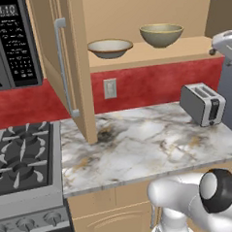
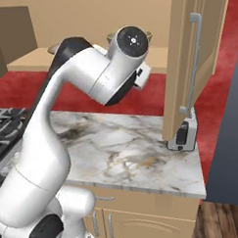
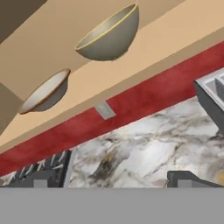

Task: Open the cabinet. Pick the bowls from the counter and place them in the cabinet. Then close the cabinet.

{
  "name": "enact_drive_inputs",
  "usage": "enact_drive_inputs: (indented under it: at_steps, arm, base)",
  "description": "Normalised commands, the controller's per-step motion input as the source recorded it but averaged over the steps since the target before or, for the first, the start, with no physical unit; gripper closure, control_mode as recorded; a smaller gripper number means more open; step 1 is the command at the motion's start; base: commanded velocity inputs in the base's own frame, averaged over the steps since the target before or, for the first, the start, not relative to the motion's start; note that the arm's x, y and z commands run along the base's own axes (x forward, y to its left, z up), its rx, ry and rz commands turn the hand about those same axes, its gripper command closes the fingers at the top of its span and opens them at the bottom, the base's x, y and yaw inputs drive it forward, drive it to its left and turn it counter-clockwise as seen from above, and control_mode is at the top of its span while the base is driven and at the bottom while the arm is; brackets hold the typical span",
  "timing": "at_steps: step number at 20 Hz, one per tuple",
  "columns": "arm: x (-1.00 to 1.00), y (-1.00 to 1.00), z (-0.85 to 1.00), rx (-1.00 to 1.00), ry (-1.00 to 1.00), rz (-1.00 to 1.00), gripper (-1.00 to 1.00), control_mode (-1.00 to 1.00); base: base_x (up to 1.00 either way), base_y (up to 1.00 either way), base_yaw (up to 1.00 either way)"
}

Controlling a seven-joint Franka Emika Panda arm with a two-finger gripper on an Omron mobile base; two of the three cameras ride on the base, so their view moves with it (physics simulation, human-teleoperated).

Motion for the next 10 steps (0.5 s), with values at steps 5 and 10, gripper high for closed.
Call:
enact_drive_inputs:
  at_steps: [5,10]
  arm:
    - [-1.00,0.45,-0.24,-0.11,-0.09,0.22,-1.00,-1.00]
    - [-1.00,0.72,-0.45,-0.15,-0.14,0.19,-1.00,-1.00]
  base:
    - [0.00,0.00,0.00]
    - [0.00,0.00,0.00]
